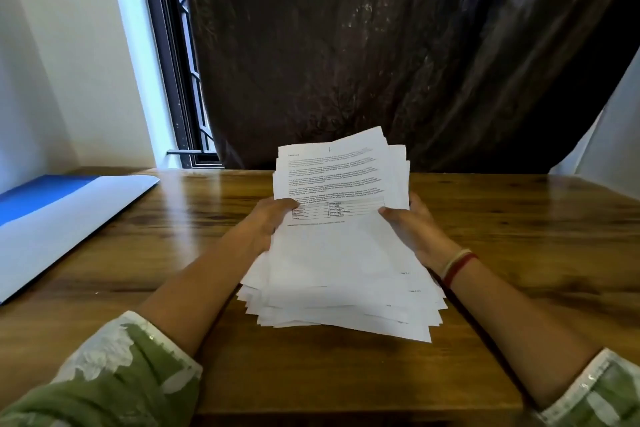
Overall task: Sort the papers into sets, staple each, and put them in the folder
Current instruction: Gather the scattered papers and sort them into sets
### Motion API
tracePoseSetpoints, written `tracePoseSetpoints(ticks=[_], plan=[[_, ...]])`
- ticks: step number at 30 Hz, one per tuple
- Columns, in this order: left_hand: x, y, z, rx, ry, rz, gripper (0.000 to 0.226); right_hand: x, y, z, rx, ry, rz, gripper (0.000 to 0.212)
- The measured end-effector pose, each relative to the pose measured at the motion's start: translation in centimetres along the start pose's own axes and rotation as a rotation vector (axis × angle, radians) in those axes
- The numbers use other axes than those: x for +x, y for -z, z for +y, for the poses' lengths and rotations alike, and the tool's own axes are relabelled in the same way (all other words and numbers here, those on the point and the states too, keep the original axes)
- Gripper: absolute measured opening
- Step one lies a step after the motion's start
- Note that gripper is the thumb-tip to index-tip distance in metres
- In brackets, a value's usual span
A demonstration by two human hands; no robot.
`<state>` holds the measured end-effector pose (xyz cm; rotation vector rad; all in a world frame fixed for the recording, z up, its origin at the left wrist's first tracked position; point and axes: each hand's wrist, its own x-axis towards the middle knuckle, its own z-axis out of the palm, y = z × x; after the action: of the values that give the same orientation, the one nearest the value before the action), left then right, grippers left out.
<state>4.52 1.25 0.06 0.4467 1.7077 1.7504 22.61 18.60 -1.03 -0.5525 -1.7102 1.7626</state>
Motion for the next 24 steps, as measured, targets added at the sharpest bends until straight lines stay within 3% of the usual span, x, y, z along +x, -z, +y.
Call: tracePoseSetpoints(ticks=[4,8,11,13,16,24], plan=[[-0.2,-0.9,-0.7,-0.049,-0.14,0.115,0.026,-0.3,-0.2,0.3,0.016,0.002,0.004,0.044],[-1.0,0.3,-0.2,-0.081,-0.054,-0.129,0.029,0.2,0.0,-0.1,-0.079,-0.083,-0.115,0.053],[-1.3,0.9,0.0,-0.114,-0.016,-0.29,0.034,0.3,0.0,0.2,-0.142,-0.112,-0.047,0.056],[-1.0,1.0,-0.2,-0.168,-0.016,-0.321,0.039,0.2,-0.2,0.2,-0.059,-0.082,0.011,0.056],[-0.5,1.0,-0.4,-0.16,-0.005,-0.257,0.038,0.6,-0.3,0.0,0.057,-0.064,0.085,0.052],[0.1,-0.2,-1.1,-0.185,-0.044,-0.126,0.033,0.6,0.6,0.5,-0.009,-0.069,0.352,0.039]])
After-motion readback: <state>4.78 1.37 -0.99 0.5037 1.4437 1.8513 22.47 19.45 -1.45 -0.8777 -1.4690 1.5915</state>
